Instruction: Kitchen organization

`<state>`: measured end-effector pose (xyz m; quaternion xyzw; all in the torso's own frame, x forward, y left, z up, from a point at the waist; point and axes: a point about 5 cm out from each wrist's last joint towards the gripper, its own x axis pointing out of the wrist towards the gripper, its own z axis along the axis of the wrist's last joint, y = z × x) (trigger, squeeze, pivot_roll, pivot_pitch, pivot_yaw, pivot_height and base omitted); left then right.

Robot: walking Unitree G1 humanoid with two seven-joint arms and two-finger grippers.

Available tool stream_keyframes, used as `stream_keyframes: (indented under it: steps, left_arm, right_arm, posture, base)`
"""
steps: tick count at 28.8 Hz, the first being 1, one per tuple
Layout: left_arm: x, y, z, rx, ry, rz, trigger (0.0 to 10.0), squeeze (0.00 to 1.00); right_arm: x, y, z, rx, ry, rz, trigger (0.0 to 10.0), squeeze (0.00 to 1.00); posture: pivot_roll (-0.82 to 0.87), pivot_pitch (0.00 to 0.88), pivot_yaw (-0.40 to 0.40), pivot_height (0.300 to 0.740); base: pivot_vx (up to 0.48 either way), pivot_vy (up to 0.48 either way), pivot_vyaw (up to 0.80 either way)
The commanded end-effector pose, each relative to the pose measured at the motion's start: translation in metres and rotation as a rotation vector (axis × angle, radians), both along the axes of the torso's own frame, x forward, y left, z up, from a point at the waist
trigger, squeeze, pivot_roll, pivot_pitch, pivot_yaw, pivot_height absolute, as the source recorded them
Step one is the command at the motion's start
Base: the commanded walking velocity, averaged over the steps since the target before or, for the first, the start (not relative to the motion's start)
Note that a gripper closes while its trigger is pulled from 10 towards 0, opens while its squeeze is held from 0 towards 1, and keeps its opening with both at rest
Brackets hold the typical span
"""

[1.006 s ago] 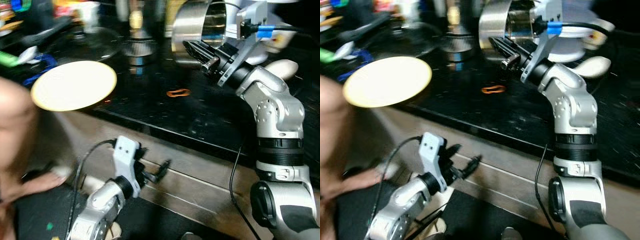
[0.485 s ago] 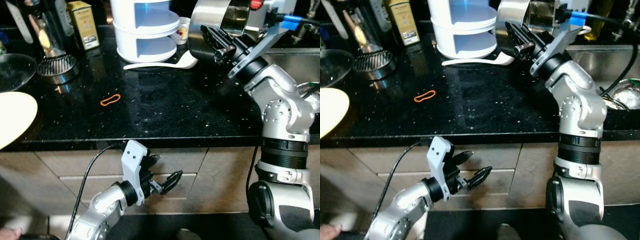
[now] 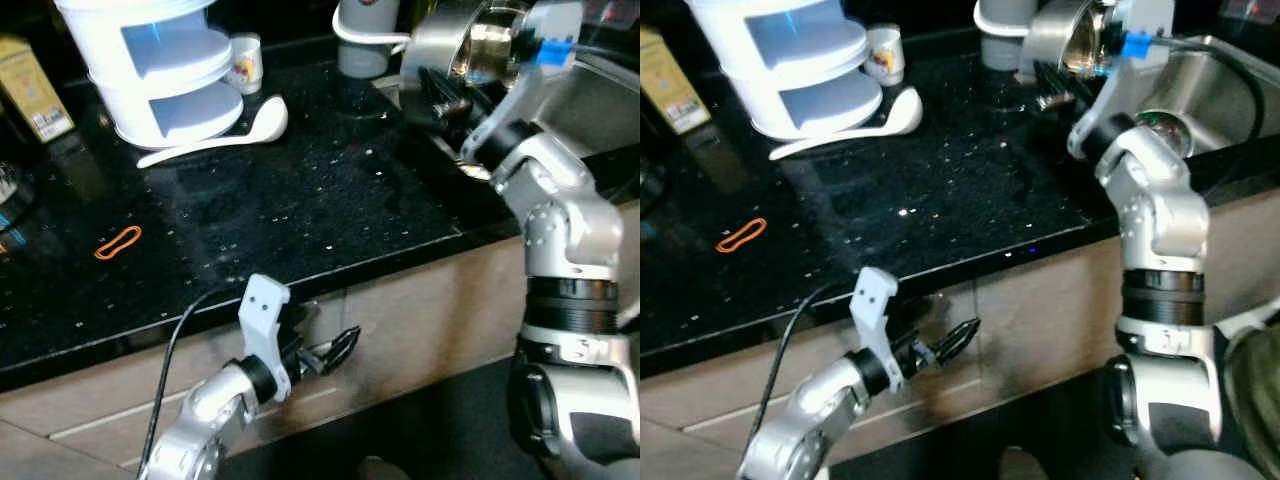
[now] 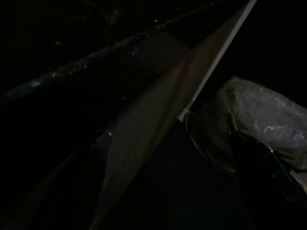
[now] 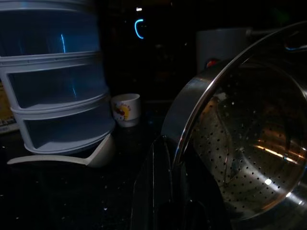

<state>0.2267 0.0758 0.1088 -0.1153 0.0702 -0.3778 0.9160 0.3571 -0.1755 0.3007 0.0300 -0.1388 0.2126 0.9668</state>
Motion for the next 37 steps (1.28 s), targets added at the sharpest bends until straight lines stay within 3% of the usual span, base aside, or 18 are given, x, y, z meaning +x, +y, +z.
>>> stream_keyframes:
  steps: [1,7,27,37]
  left_arm:
    - [0.002,0.003,-0.001,0.02,-0.014,0.034,10.0,0.0]
    - [0.003,0.003,-0.001,0.024,-0.013,0.038,10.0,0.0]
    - [0.001,0.001,0.0,-0.002,-0.011,0.049,10.0,0.0]
    - [-0.008,-0.009,0.003,-0.04,-0.003,-0.069,10.0,0.0]
  right_arm:
    - [-0.005,0.022,0.005,-0.071,-0.053,0.065,10.0,0.0]
    - [-0.005,0.028,0.001,-0.092,-0.05,0.078,10.0,0.0]
    - [-0.011,0.048,-0.007,-0.168,-0.077,0.152,10.0,0.0]
    - [-0.012,0.049,-0.007,-0.181,-0.08,0.154,10.0,0.0]
  posture:
    - [0.02,0.056,-0.007,0.74]
    - [0.02,0.056,-0.007,0.74]
    - [0.02,0.058,-0.017,0.74]
    - [0.01,0.067,-0.014,0.74]
  base:
    - [0.0,0.0,0.0]
    - [0.0,-0.141,0.0]
    - [0.0,-0.405,0.0]
    - [0.0,-0.435,0.0]
